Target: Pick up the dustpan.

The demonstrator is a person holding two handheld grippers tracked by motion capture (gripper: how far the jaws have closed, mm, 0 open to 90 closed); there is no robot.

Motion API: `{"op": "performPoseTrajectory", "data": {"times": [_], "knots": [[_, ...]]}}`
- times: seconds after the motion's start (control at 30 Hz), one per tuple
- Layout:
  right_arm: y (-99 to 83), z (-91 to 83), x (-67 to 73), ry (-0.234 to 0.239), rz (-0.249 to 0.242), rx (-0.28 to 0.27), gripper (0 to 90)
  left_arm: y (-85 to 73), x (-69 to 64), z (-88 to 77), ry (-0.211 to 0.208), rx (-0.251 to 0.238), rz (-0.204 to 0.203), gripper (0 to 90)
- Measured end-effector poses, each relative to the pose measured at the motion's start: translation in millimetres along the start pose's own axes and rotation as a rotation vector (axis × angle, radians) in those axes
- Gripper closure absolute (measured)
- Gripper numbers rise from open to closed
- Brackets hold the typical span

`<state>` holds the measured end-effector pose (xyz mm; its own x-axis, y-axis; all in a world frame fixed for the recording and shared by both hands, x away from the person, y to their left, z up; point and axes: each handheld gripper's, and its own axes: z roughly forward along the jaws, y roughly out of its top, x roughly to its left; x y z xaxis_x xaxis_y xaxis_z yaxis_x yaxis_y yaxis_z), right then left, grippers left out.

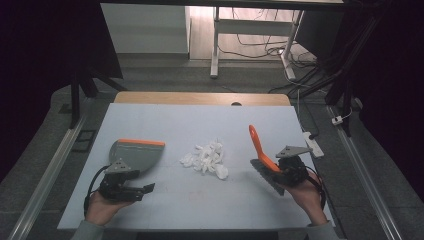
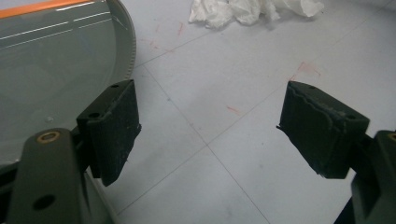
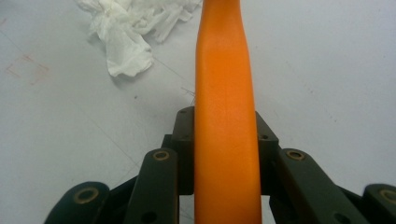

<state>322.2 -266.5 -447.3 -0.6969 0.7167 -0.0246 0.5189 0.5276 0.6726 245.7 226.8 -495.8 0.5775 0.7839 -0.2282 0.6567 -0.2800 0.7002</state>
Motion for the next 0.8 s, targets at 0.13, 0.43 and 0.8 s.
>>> {"op": "performPoseTrajectory", "data": {"times": [0.13,0.43,0.8], "knots": [[1.1,-1.3,0.8,-0.001,-0.004,-0.009,70.4,0.4,-0.3,-0.2,-0.002,0.0,0.0,20.8],[0.7,1.2,2.0,-0.006,-0.008,0.0,70.4,2.0,-2.5,0.2,-0.009,0.001,0.008,20.8],[0.6,1.5,1.9,-0.008,-0.004,0.003,70.4,4.7,-5.5,0.0,-0.015,-0.001,0.022,21.0]]}}
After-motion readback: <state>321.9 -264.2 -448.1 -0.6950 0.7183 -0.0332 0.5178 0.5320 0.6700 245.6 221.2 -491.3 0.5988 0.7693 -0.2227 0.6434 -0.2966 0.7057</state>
